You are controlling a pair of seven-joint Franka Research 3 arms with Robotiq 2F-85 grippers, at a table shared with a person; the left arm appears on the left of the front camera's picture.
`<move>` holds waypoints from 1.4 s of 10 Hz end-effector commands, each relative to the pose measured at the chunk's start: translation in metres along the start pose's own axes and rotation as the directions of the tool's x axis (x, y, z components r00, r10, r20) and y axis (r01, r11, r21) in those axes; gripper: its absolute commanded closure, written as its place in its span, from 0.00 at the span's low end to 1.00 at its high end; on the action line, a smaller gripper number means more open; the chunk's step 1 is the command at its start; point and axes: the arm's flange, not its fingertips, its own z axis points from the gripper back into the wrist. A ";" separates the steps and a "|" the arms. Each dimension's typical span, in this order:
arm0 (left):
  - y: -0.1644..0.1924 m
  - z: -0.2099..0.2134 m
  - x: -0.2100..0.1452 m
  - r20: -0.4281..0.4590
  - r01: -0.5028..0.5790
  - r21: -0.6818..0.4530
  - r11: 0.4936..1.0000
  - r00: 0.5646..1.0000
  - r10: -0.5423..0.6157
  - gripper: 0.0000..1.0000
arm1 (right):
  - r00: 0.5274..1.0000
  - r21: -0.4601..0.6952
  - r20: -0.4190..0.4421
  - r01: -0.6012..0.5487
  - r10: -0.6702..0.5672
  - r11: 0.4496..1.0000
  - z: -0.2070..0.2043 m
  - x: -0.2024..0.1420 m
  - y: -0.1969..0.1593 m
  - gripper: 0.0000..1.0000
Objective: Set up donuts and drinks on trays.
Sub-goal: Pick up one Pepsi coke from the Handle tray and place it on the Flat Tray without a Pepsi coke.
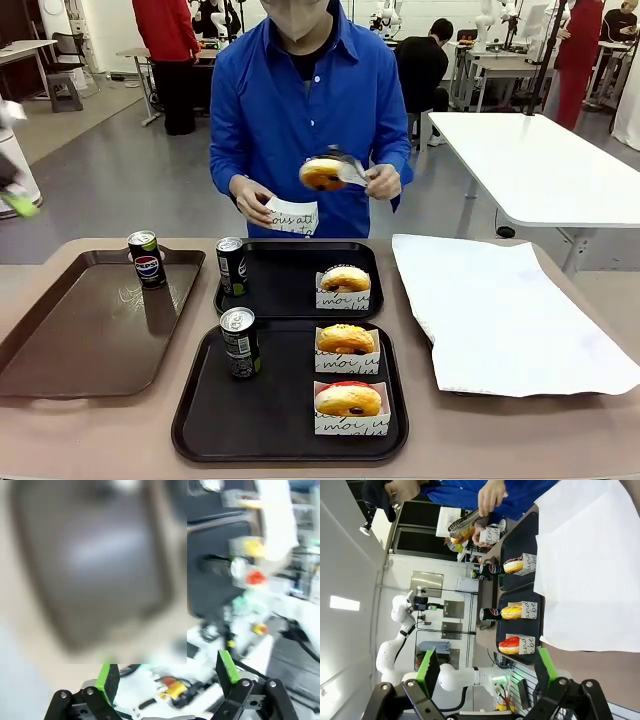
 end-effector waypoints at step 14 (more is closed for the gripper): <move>0.248 0.031 -0.019 0.215 -0.086 -0.577 0.812 0.943 0.252 0.00 | 1.000 0.021 0.003 -0.015 0.015 1.000 -0.001 0.001 0.000 0.00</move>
